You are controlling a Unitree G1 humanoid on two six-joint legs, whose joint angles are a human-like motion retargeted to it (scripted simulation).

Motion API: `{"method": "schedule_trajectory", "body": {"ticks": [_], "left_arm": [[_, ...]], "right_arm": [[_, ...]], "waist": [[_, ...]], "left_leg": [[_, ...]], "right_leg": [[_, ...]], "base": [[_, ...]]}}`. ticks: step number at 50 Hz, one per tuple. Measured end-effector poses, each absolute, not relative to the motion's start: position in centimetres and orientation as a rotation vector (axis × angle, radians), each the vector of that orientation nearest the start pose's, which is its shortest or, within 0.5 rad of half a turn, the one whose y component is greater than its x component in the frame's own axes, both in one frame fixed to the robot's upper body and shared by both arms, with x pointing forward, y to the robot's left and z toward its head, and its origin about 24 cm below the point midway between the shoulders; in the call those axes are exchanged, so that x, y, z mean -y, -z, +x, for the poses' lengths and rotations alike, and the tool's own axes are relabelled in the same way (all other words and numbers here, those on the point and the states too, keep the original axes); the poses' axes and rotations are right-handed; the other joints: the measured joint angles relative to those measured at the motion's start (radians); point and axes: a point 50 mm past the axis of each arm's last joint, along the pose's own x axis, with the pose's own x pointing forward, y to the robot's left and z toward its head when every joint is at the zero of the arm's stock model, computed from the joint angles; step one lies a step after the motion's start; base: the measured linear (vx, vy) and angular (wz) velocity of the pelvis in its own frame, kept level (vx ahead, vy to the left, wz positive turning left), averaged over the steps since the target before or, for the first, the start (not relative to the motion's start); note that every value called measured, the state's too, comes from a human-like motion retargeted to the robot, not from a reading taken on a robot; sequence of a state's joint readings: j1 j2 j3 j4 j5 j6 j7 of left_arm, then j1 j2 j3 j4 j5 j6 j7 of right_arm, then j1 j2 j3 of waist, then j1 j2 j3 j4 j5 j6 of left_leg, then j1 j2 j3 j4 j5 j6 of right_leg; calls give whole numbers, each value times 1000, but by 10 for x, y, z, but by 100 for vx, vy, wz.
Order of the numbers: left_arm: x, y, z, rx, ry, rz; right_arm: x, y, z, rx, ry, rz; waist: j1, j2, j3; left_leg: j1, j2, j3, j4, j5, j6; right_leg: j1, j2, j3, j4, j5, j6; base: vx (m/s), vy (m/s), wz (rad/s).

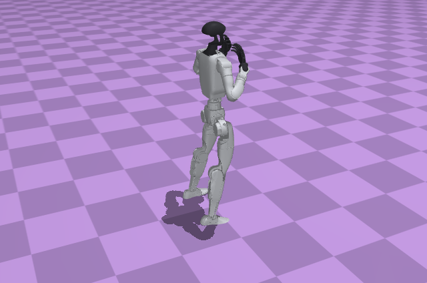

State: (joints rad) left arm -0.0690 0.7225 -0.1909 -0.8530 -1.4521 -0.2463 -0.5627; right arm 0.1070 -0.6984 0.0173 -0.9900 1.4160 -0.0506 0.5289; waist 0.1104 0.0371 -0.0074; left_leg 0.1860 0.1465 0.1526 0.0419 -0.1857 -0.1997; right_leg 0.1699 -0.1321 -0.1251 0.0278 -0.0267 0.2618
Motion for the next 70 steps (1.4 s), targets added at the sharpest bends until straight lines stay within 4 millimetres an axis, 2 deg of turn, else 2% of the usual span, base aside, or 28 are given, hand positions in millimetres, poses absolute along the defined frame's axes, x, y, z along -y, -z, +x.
{"method": "schedule_trajectory", "body": {"ticks": [2, 4, 8, 10, 12, 15, 17, 19, 21, 23, 26, 28, 30, 32, 35, 37, 40, 43, 45, 49, 52, 55, 58, 63, 65, 67, 70], "left_arm": [[-136, -233, 168, 692, 1295, -613], [-137, -217, 176, 576, 1243, -455], [-148, -193, 181, 394, 1150, -178], [-154, -195, 177, 400, 1121, -155], [-158, -206, 170, 477, 1114, -223], [-161, -224, 158, 613, 1148, -399], [-161, -227, 153, 650, 1184, -504], [-159, -222, 154, 621, 1194, -561], [-158, -208, 159, 537, 1162, -552], [-159, -188, 166, 424, 1097, -467], [-163, -164, 173, 288, 1001, -221], [-165, -162, 173, 282, 963, -66], [-165, -170, 170, 339, 941, 4], [-163, -184, 166, 430, 939, -49], [-162, -199, 161, 528, 985, -257], [-161, -198, 161, 524, 1030, -374], [-164, -185, 166, 432, 1040, -368], [-173, -169, 168, 312, 992, -207], [-178, -166, 166, 285, 971, -165], [-182, -195, 154, 481, 985, -313], [-180, -216, 146, 642, 1067, -496], [-175, -222, 145, 690, 1156, -639], [-173, -211, 153, 621, 1126, -602], [-168, -187, 165, 448, 976, -234], [-163, -184, 166, 428, 960, -129], [-159, -191, 163, 480, 962, -138], [-157, -207, 157, 610, 995, -318]], "right_arm": [[141, -233, 142, 614, -1262, 451], [145, -225, 148, 556, -1196, 241], [158, -212, 154, 444, -1073, -112], [165, -212, 152, 432, -1040, -138], [168, -216, 146, 459, -1043, -40], [169, -224, 137, 519, -1084, 197], [169, -225, 135, 533, -1111, 311], [169, -220, 137, 512, -1109, 339], [171, -211, 142, 459, -1071, 272], [174, -199, 147, 387, -1010, 115], [180, -184, 151, 288, -933, -162], [183, -181, 150, 265, -904, -239], [184, -185, 147, 292, -888, -195], [182, -191, 143, 347, -894, -41], [179, -196, 141, 401, -938, 214], [179, -191, 143, 378, -955, 273], [185, -175, 148, 274, -922, 138], [195, -160, 149, 151, -882, -99], [199, -157, 147, 116, -871, -177], [198, -179, 137, 260, -867, -32], [191, -200, 130, 413, -933, 207], [182, -212, 128, 509, -1040, 437], [176, -213, 130, 518, -1065, 442], [170, -199, 142, 409, -982, 132], [166, -193, 145, 373, -982, 83], [163, -193, 144, 386, -999, 146], [159, -201, 139, 451, -1043, 363]], "waist": [[-22, 3, 39], [-23, 5, 52], [-21, 9, 65], [-20, 10, 64], [-16, 10, 45], [-15, 9, 18], [-18, 9, 17], [-21, 8, 24], [-24, 6, 35], [-25, 4, 47], [-24, 0, 62], [-26, 0, 84], [-24, -1, 93], [-21, -3, 87], [-20, -6, 76], [-19, -7, 75], [-18, -7, 81], [-16, -8, 90], [-8, -11, 76], [-5, -10, 61], [-7, -10, 57], [-11, -12, 61], [-22, -11, 75], [-37, -14, 92], [-36, -19, 77], [-37, -22, 67], [-39, -20, 67]], "left_leg": [[10, -4, -20, 4, -1, 3], [16, -3, -18, 3, -1, 4], [17, 0, -13, 2, 1, 4], [12, 3, -11, 2, 1, 2], [-5, 5, -6, 0, 7, -3], [-28, 8, -2, -1, 12, -10], [-31, 10, -2, 0, 12, -12], [-30, 11, -1, 0, 11, -13], [-26, 11, 0, -1, 11, -12], [-23, 10, 1, -2, 12, -11], [-20, 9, 2, -4, 13, -7], [-6, 10, -3, 2, 7, -3], [-1, 11, -4, 4, 5, -3], [-5, 12, -4, 5, 6, -5], [-12, 14, -5, 6, 6, -8], [-14, 15, -5, 7, 6, -9], [-12, 17, -4, 7, 5, -9], [-10, 17, -3, 6, 5, -8], [-22, 17, 5, -2, 13, -12], [-35, 21, 4, 1, 13, -17], [-35, 21, 3, 2, 12, -18], [-31, 18, 0, 2, 10, -18], [-26, 13, -8, 6, 6, -13], [-22, 3, -14, 4, 6, -5], [-35, 0, -11, -2, 12, -5], [-42, -2, -13, -1, 12, -5], [-36, -2, -23, 7, 6, -5]], "right_leg": [[16, -6, -20, 17, -14, 0], [20, -5, -19, 18, -16, 0], [16, -1, -15, 21, -16, 0], [11, 2, -13, 22, -14, 0], [-12, 5, -8, 24, -11, 0], [-40, 9, -4, 27, -7, 0], [-43, 11, -3, 26, -6, 0], [-42, 12, -3, 27, -6, 0], [-40, 11, -2, 28, -7, 0], [-38, 11, -2, 29, -9, 0], [-37, 9, -2, 32, -11, 0], [-16, 9, -6, 29, -12, 0], [-9, 10, -7, 27, -12, 0], [-12, 12, -7, 26, -10, 0], [-18, 14, -7, 25, -7, 0], [-19, 15, -7, 25, -7, 0], [-18, 16, -7, 25, -7, 0], [-17, 16, -7, 26, -8, 0], [-40, 18, -1, 32, -8, 0], [-52, 22, -1, 32, -4, 0], [-50, 22, -2, 30, -2, 0], [-43, 19, -4, 28, -3, 0], [-31, 13, -10, 25, -6, 0], [-22, 2, -16, 24, -10, 0], [-41, -1, -14, 28, -11, 0], [-46, -3, -16, 28, -11, 0], [-28, -4, -24, 21, -9, 0]], "base": [[0, -1, 15], [0, 0, 0], [0, 0, 0], [0, 0, 0], [0, 0, 0], [0, 0, 0], [0, 0, 0], [0, 0, 0], [0, 0, 0], [0, 0, 0], [0, 0, 0], [0, 0, 0], [0, 0, 0], [0, 0, 0], [0, 0, 0], [0, 0, 0], [0, 0, 0], [0, 0, 0], [0, 0, 0], [0, 0, 0], [0, 0, 0], [0, 0, 0], [0, 0, 0], [0, 0, 0], [0, 0, 0], [0, 0, 0], [0, 0, 0]]}}
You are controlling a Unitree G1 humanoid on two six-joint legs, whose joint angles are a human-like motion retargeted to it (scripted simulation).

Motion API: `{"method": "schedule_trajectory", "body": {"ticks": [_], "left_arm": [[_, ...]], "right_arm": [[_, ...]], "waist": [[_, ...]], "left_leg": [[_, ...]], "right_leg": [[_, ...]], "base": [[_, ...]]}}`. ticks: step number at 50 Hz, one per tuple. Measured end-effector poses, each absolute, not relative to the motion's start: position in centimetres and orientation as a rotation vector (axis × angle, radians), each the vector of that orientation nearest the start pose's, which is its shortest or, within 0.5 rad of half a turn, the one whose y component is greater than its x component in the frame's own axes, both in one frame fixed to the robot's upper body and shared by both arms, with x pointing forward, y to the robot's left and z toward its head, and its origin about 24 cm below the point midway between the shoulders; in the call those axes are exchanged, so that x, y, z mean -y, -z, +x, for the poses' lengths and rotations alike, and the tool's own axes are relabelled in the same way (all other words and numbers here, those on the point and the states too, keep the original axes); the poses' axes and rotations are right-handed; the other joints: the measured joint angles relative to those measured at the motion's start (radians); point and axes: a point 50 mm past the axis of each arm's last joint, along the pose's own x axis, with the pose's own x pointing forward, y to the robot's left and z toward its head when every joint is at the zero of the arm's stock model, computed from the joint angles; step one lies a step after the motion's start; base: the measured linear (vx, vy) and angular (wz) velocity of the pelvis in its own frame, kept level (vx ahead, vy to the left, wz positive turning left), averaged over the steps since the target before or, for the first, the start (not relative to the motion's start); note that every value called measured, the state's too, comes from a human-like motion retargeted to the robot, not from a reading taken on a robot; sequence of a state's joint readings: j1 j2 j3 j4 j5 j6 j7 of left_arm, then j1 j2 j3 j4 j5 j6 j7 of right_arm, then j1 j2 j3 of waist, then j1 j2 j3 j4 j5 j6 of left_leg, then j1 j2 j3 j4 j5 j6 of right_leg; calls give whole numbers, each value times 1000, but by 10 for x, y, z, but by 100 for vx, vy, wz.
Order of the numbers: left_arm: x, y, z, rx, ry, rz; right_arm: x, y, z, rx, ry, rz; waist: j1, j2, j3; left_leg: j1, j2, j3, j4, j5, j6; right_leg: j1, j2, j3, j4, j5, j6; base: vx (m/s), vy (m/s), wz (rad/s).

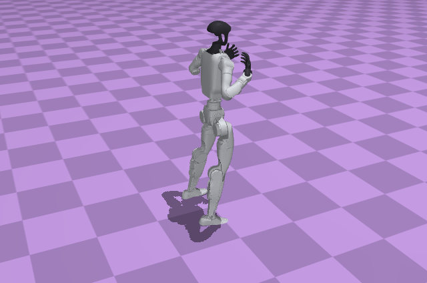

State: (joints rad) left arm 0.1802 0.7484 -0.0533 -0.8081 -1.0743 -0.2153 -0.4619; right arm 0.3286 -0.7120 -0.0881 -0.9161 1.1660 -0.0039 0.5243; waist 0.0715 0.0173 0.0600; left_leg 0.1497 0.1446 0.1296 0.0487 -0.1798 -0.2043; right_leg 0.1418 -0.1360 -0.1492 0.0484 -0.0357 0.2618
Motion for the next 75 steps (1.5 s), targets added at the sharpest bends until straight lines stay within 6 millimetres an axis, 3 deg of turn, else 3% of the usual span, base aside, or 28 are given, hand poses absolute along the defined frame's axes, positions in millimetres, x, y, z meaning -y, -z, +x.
{"method": "schedule_trajectory", "body": {"ticks": [3, 5, 7, 11, 13, 15, 18, 22, 25, 30, 32, 35, 38, 40, 43, 49, 58, 62, 64, 70, 72, 75], "left_arm": [[-155, -212, 156, 662, 1082, -536], [-152, -208, 159, 637, 1119, -582], [-151, -201, 164, 581, 1102, -509], [-152, -187, 171, 487, 1007, -205], [-153, -189, 169, 499, 980, -157], [-155, -197, 163, 563, 975, -233], [-157, -212, 154, 688, 1032, -457], [-157, -214, 152, 713, 1107, -619], [-156, -200, 160, 606, 1073, -515], [-152, -178, 171, 423, 983, -123], [-152, -180, 170, 431, 985, -114], [-156, -194, 165, 527, 1012, -262], [-166, -213, 159, 668, 1058, -390], [-173, -224, 156, 745, 1083, -432], [-178, -231, 151, 795, 1097, -407], [-163, -226, 157, 758, 1058, -375], [-107, -230, 169, 761, 1195, -732], [-113, -227, 173, 745, 1208, -820], [-121, -230, 173, 768, 1202, -750], [-138, -220, 169, 722, 1138, -632], [-133, -220, 160, 707, 1140, -663], [-129, -232, 165, 790, 1159, -754]], "right_arm": [[156, -207, 135, 496, -1096, 535], [156, -205, 136, 489, -1096, 519], [158, -201, 139, 463, -1057, 404], [165, -189, 148, 383, -947, 16], [167, -188, 148, 376, -926, -68], [167, -192, 144, 407, -929, -8], [164, -204, 136, 491, -992, 251], [161, -211, 132, 546, -1065, 471], [161, -204, 137, 499, -1040, 391], [167, -181, 150, 334, -928, -15], [172, -180, 152, 323, -903, -79], [175, -189, 150, 383, -902, 6], [175, -204, 144, 486, -977, 224], [175, -214, 140, 551, -1028, 335], [174, -223, 134, 607, -1071, 343], [161, -222, 133, 591, -1085, 316], [127, -234, 146, 718, -1162, 551], [126, -231, 146, 670, -1193, 650], [130, -233, 146, 681, -1181, 628], [149, -226, 144, 667, -1036, 415], [148, -225, 138, 658, -1012, 456], [143, -230, 145, 705, -1051, 534]], "waist": [[6, 0, -8], [10, 0, -10], [13, 1, -4], [11, 3, 8], [9, 5, 8], [8, 8, 0], [8, 11, -17], [3, 10, -26], [-2, 8, -17], [-2, 7, 5], [-1, 8, 8], [0, 10, 3], [-4, 9, -4], [-8, 7, -7], [-6, 3, -35], [-7, 5, -1], [-2, -18, -29], [-4, -12, -77], [-14, -13, -16], [-7, 5, 25], [6, -2, 7], [8, 6, -38]], "left_leg": [[0, 0, -2, 1, -1, -2], [3, -1, -3, 2, -3, 1], [9, -1, -2, 1, -4, 0], [22, -1, 0, -1, -6, 3], [24, 0, 2, -1, -7, 2], [21, 2, 4, 0, -7, 0], [14, 5, 6, 2, -7, -3], [13, 4, 7, 2, -7, -2], [21, 1, 8, 0, -8, 1], [34, -3, 10, -4, -7, 9], [36, -2, 11, -5, -7, 9], [35, -1, 12, -5, -7, 8], [32, -1, 12, -5, -8, 7], [32, -1, 11, -4, -8, 7], [8, -3, 17, -9, 1, 4], [25, -3, 15, -7, -4, 7], [16, -20, 12, -14, 4, 16], [4, -8, 9, -5, 5, 9], [28, -20, 1, -5, -5, 18], [42, -17, 1, -7, -9, 15], [42, -26, 7, -18, -6, 25], [3, -12, 7, -10, 2, 7]], "right_leg": [[3, 0, -2, -2, 0, 0], [6, -2, -3, -1, -1, 0], [12, -1, -3, 0, -4, 0], [21, -3, -2, 2, -8, 0], [22, -2, -1, 3, -9, 0], [19, 1, 1, 2, -7, 0], [12, 4, 4, 0, -4, 0], [11, 4, 6, -1, -4, 0], [17, 0, 6, 0, -7, 0], [26, -4, 7, 3, -12, 0], [27, -3, 8, 3, -11, 0], [25, -2, 10, 1, -9, 0], [24, -1, 11, -1, -7, 0], [24, -2, 11, -2, -6, 0], [-8, -3, 17, 5, -5, 0], [12, -3, 15, 1, -6, 0], [-1, -20, 14, 7, -10, 0], [-4, -8, 10, 0, 2, 0], [26, -21, 4, -1, -10, 0], [40, -18, 1, -2, -11, 0], [28, -27, 8, 2, -10, 0], [-8, -12, 8, 5, -5, 0]], "base": [[0, 0, 0], [0, 0, 0], [0, 0, 0], [0, 0, 0], [0, 0, 0], [0, 0, 0], [0, 0, 0], [0, 0, 0], [0, 0, 0], [0, 0, 0], [0, 0, 0], [0, 0, 0], [0, 0, 0], [0, 0, 0], [0, 0, 0], [0, 0, 0], [0, 0, 0], [0, 0, 0], [0, 0, 0], [0, 0, 0], [0, 0, 0], [-1, -2, 0]]}}
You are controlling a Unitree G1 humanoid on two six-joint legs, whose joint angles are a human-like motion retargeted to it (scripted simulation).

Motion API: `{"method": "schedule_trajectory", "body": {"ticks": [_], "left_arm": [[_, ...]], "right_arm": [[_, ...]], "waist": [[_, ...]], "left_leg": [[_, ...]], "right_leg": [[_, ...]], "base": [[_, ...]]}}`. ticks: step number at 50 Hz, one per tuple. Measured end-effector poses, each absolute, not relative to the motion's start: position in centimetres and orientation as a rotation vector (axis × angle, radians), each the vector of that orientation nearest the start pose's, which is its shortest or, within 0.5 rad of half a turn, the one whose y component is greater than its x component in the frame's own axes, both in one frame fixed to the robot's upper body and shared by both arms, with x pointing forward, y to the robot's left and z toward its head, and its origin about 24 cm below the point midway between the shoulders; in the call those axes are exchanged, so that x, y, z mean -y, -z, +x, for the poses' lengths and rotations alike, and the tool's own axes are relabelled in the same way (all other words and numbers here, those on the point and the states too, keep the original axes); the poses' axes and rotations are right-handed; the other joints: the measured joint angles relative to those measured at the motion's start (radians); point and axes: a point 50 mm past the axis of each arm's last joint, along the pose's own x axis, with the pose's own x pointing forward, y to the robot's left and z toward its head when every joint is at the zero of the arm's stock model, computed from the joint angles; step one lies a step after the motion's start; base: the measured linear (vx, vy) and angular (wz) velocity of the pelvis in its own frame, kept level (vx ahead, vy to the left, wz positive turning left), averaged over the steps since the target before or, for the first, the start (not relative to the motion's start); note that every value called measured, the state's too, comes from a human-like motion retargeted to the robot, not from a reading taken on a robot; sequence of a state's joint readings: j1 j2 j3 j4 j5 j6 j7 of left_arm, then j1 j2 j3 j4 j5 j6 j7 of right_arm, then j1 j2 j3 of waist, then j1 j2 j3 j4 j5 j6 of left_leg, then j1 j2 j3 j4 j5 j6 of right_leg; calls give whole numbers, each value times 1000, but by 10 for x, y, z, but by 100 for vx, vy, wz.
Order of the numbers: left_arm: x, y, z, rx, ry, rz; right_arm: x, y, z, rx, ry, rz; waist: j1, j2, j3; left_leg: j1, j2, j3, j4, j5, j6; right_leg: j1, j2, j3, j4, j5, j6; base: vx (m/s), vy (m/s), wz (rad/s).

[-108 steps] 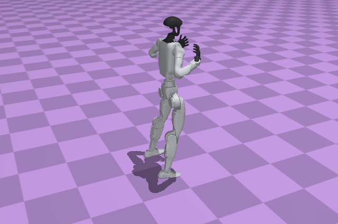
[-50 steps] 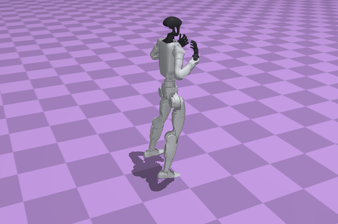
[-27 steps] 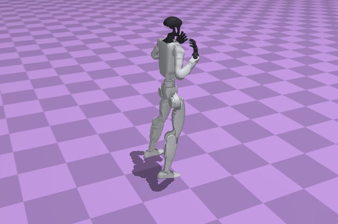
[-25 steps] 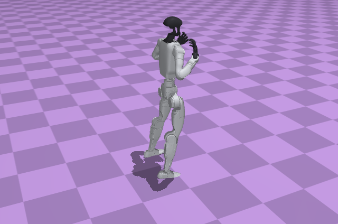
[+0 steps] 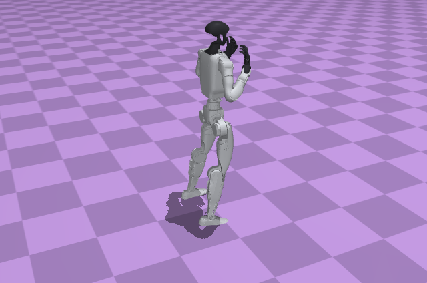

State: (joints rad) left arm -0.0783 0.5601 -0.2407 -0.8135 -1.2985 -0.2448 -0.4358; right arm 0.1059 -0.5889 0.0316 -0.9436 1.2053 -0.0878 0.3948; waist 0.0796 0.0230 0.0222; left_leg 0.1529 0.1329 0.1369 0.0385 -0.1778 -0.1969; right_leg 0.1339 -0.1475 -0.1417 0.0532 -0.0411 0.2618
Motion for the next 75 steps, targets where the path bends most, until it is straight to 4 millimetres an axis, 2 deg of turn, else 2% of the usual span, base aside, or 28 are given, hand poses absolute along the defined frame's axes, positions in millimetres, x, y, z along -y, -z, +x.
{"method": "schedule_trajectory", "body": {"ticks": [3, 5, 8, 11, 12, 13, 15, 17, 20, 23, 26, 27, 28, 30, 35, 38, 43, 45, 50, 53, 57, 60, 65, 68, 71, 75], "left_arm": [[-121, -248, 169, 833, 1225, -849], [-117, -255, 170, 882, 1258, -846], [-109, -251, 175, 822, 1302, -797], [-109, -240, 176, 743, 1273, -698], [-112, -236, 176, 722, 1252, -693], [-116, -231, 175, 709, 1223, -715], [-118, -239, 171, 759, 1221, -759], [-121, -248, 167, 817, 1230, -833], [-121, -254, 166, 857, 1246, -838], [-117, -245, 173, 788, 1228, -740], [-116, -229, 178, 694, 1197, -659], [-118, -224, 178, 669, 1187, -657], [-120, -218, 176, 646, 1177, -675], [-122, -228, 172, 717, 1179, -702], [-126, -248, 164, 857, 1221, -824], [-122, -244, 169, 806, 1232, -800], [-117, -224, 178, 680, 1185, -699], [-119, -226, 175, 708, 1177, -717], [-127, -251, 164, 881, 1210, -797], [-127, -250, 171, 857, 1202, -698], [-121, -230, 181, 698, 1187, -562], [-120, -224, 178, 677, 1198, -542], [-132, -247, 162, 838, 1201, -667], [-135, -253, 160, 864, 1201, -652], [-129, -243, 168, 774, 1215, -593], [-128, -204, 184, 539, 1182, -507]], "right_arm": [[134, -239, 150, 747, -1101, 643], [135, -246, 148, 823, -1094, 636], [135, -246, 147, 831, -1077, 515], [137, -237, 149, 767, -1042, 461], [139, -233, 150, 738, -1032, 482], [141, -227, 150, 704, -1021, 534], [143, -231, 148, 730, -1009, 608], [144, -236, 145, 760, -1025, 700], [143, -242, 143, 803, -1057, 712], [138, -241, 145, 791, -1058, 580], [135, -232, 150, 727, -1048, 483], [134, -228, 151, 697, -1048, 477], [135, -220, 151, 657, -1052, 497], [138, -226, 148, 697, -1032, 504], [144, -239, 138, 801, -1043, 666], [141, -240, 140, 805, -1057, 664], [136, -226, 151, 706, -1021, 506], [136, -223, 151, 685, -1015, 514], [143, -234, 142, 763, -1041, 663], [141, -240, 143, 804, -1070, 618], [130, -235, 153, 757, -1086, 415], [126, -231, 157, 737, -1097, 362], [132, -240, 144, 781, -1155, 598], [136, -243, 144, 812, -1137, 604], [135, -239, 150, 782, -1108, 466], [130, -209, 162, 581, -1127, 426]], "waist": [[13, -8, -19], [27, -11, -54], [45, -16, -48], [44, -21, -25], [42, -21, -33], [40, -18, -77], [41, -21, -36], [45, -18, -51], [49, -17, -73], [45, -17, -51], [34, -16, -15], [31, -15, -20], [31, -13, -57], [31, -14, -7], [53, -9, -51], [48, -13, -56], [34, -17, -8], [35, -15, -3], [60, 0, -60], [57, 5, -76], [33, 12, -20], [23, 20, 10], [37, 42, -31], [47, 41, -55], [52, 36, -34], [52, 27, -8]], "left_leg": [[15, 7, 4, -2, 2, -5], [-10, 9, 2, 3, 5, -7], [-2, 3, 0, 2, 4, -1], [13, -9, -3, -3, 2, 9], [12, -7, -3, -4, 3, 7], [-6, 4, 1, -1, 9, -3], [2, -7, -3, -2, 4, 5], [-7, 2, 0, 0, 7, -3], [-19, 10, 2, 3, 9, -9], [-8, 3, 2, 1, 5, -1], [10, -10, -1, -4, 2, 11], [10, -9, 0, -5, 3, 10], [1, 1, 5, -4, 8, 2], [7, -11, -2, -4, 2, 11], [-21, 9, 3, 2, 10, -7], [-24, 9, 2, 2, 11, -6], [4, -12, -4, -6, 6, 12], [8, -13, -4, -7, 5, 14], [-19, 12, 7, 1, 11, -8], [-22, 20, 15, 3, 12, -7], [15, -3, 14, -5, 5, 12], [27, -13, 14, -9, 3, 21], [1, 16, 21, 1, 10, -6], [-16, 23, 20, 6, 13, -11], [-5, 13, 12, 3, 9, -3], [12, -1, 2, -1, 5, 9]], "right_leg": [[13, 8, 1, -3, 5, 0], [-9, 10, 0, -1, 7, 0], [-2, 3, -1, 0, 4, 0], [14, -9, -4, 1, -3, 0], [12, -7, -3, 0, -1, 0], [-7, 5, -1, -1, 8, 0], [3, -7, -3, 0, 0, 0], [-7, 3, -2, -2, 6, 0], [-19, 11, 0, -2, 11, 0], [-8, 3, 1, -1, 5, 0], [8, -10, 0, 0, -2, 0], [9, -9, 1, 0, -1, 0], [-3, 2, 5, -2, 9, 0], [6, -11, 0, 0, -1, 0], [-21, 11, 3, -3, 13, 0], [-24, 10, 1, -3, 13, 0], [4, -12, -1, -1, -1, 0], [7, -13, -1, 0, -2, 0], [-22, 15, 7, -4, 15, 0], [-37, 22, 8, 9, 16, 0], [3, -1, 15, 0, 0, 0], [13, -12, 17, 3, -7, 0], [-13, 19, 20, 0, 9, 0], [-33, 26, 19, 10, 11, 0], [-13, 15, 12, 1, 6, 0], [10, 0, 3, 2, -6, 0]], "base": [[0, 0, 0], [0, 0, 0], [0, 0, 0], [0, 0, 0], [0, 0, 0], [0, 0, 0], [0, 0, 0], [0, 0, 0], [0, 0, 0], [0, 0, 0], [0, 0, 0], [0, 0, 0], [0, 0, 0], [0, 0, 0], [0, 0, 0], [0, 0, 0], [0, 0, 0], [0, 0, 0], [-1, -2, -5], [0, 0, 0], [1, 3, 2], [0, 0, 0], [-1, -4, -4], [0, -2, -1], [0, 0, 0], [0, 0, 0]]}}
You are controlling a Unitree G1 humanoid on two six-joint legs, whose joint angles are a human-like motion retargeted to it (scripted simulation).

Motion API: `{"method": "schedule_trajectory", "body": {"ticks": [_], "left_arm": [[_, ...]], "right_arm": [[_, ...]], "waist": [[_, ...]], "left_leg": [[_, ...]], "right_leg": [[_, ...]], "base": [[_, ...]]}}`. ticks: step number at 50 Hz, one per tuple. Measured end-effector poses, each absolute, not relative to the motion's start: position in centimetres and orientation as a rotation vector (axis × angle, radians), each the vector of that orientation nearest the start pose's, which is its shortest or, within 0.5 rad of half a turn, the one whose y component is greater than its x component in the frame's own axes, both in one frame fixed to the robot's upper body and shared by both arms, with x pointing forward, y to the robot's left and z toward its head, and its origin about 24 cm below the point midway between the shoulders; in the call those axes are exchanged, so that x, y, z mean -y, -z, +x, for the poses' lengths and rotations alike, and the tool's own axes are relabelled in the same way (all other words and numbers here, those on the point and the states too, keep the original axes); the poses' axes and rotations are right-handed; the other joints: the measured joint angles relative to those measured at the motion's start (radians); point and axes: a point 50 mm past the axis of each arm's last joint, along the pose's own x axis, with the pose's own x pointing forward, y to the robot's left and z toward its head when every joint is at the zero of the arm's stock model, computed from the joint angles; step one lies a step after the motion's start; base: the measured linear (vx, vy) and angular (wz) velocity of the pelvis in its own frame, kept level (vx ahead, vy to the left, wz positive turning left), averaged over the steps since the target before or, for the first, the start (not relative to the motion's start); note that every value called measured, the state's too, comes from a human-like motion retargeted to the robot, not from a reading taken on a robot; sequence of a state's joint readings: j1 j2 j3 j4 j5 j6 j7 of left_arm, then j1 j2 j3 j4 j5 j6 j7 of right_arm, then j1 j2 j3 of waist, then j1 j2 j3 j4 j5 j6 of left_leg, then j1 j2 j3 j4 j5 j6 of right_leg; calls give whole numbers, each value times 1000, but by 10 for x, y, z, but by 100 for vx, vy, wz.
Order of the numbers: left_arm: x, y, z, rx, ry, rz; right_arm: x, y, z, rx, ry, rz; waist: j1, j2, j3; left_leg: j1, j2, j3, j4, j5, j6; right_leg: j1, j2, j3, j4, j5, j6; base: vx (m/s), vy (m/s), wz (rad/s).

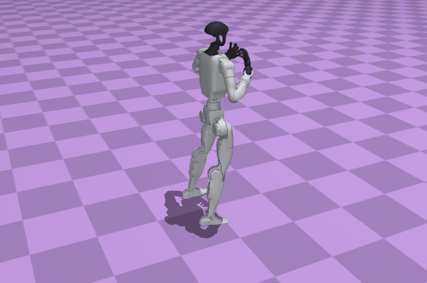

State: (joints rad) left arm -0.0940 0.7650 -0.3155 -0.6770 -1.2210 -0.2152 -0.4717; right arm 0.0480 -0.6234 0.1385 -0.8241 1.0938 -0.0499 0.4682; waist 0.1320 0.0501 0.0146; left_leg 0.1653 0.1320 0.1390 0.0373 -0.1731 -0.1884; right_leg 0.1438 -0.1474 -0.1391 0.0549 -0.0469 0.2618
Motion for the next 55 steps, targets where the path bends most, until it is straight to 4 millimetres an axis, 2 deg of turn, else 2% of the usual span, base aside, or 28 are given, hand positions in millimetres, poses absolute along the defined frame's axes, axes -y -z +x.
{"method": "schedule_trajectory", "body": {"ticks": [3, 5, 8, 13, 15, 17, 20, 27, 32, 34, 37, 40, 43, 46, 48, 50, 52, 55], "left_arm": [[-144, -173, 197, 394, 1046, -337], [-158, -157, 203, 314, 947, -180], [-177, -140, 204, 211, 878, -16], [-194, -121, 191, 90, 871, 7], [-195, -115, 185, 59, 873, 2], [-193, -113, 180, 45, 876, -12], [-190, -116, 176, 71, 866, -64], [-186, -134, 176, 203, 840, -222], [-184, -123, 180, 130, 849, -110], [-180, -126, 179, 147, 861, -141], [-176, -140, 176, 229, 858, -277], [-178, -148, 176, 284, 849, -339], [-185, -139, 181, 228, 834, -247], [-203, -118, 186, 94, 781, -11], [-219, -103, 185, -21, 746, 161], [-231, -89, 178, -136, 750, 262], [-232, -80, 166, -213, 805, 216], [-219, -74, 147, -244, 924, 5]], "right_arm": [[140, -179, 171, 412, -1057, 395], [155, -161, 175, 325, -955, 274], [181, -147, 173, 241, -817, 8], [211, -143, 159, 127, -727, -404], [216, -142, 154, 79, -727, -526], [218, -139, 150, 32, -747, -578], [218, -134, 146, -6, -776, -541], [210, -130, 148, 50, -758, -279], [210, -114, 154, -14, -770, -243], [206, -116, 156, 11, -776, -189], [201, -128, 157, 89, -767, -84], [202, -133, 158, 114, -750, -128], [212, -124, 159, 30, -751, -322], [226, -112, 156, -87, -755, -484], [235, -103, 151, -165, -756, -510], [241, -96, 142, -239, -773, -459], [242, -90, 132, -298, -816, -350], [238, -85, 116, -353, -895, -155]], "waist": [[4, -4, 2], [11, -5, 4], [22, -9, 10], [26, -11, 36], [27, -12, 41], [26, -13, 50], [24, -14, 64], [20, -20, 68], [12, -26, 81], [8, -29, 87], [5, -34, 90], [5, -38, 87], [10, -38, 90], [12, -37, 90], [11, -38, 87], [9, -38, 83], [6, -39, 79], [3, -37, 81]], "left_leg": [[-2, 3, -5, 2, -1, -2], [-5, 8, -7, 2, 0, -9], [-7, 15, -10, 5, -1, -16], [2, 26, -15, 15, -7, -22], [-1, 29, -15, 16, -6, -24], [-2, 31, -14, 18, -5, -26], [-1, 32, -12, 19, -4, -27], [-16, 35, 1, 10, 8, -34], [-16, 34, 6, 8, 12, -31], [-14, 33, 8, 8, 13, -30], [-13, 35, 10, 7, 14, -31], [-17, 36, 11, 9, 16, -31], [-17, 36, 12, 10, 16, -31], [-19, 37, 13, 11, 17, -30], [-24, 37, 12, 12, 18, -31], [-30, 38, 11, 15, 18, -32], [-37, 39, 10, 17, 18, -34], [-40, 41, 9, 20, 17, -38]], "right_leg": [[2, 2, -7, 1, -1, 0], [0, 8, -11, 2, -2, 0], [1, 15, -16, 4, -1, 0], [18, 26, -22, 3, 2, 0], [15, 28, -21, 5, 3, 0], [13, 30, -21, 6, 5, 0], [12, 32, -18, 6, 7, 0], [-16, 37, -5, 9, 14, 0], [-20, 35, 1, 9, 16, 0], [-19, 34, 3, 8, 17, 0], [-20, 36, 6, 8, 19, 0], [-25, 38, 8, 9, 21, 0], [-26, 38, 9, 11, 21, 0], [-29, 38, 9, 13, 20, 0], [-33, 38, 8, 15, 19, 0], [-39, 38, 8, 17, 19, 0], [-45, 39, 7, 19, 20, 0], [-47, 42, 6, 20, 22, 0]], "base": [[0, 0, 0], [0, 0, 0], [0, 0, 0], [0, 0, 0], [0, 0, 0], [0, 0, 0], [0, 0, 0], [0, 0, 0], [0, 0, 0], [0, 0, 0], [0, 0, 0], [0, 0, 0], [0, 0, 0], [0, 0, 0], [0, 0, 0], [0, 0, 0], [0, 0, 0], [0, 0, 0]]}}
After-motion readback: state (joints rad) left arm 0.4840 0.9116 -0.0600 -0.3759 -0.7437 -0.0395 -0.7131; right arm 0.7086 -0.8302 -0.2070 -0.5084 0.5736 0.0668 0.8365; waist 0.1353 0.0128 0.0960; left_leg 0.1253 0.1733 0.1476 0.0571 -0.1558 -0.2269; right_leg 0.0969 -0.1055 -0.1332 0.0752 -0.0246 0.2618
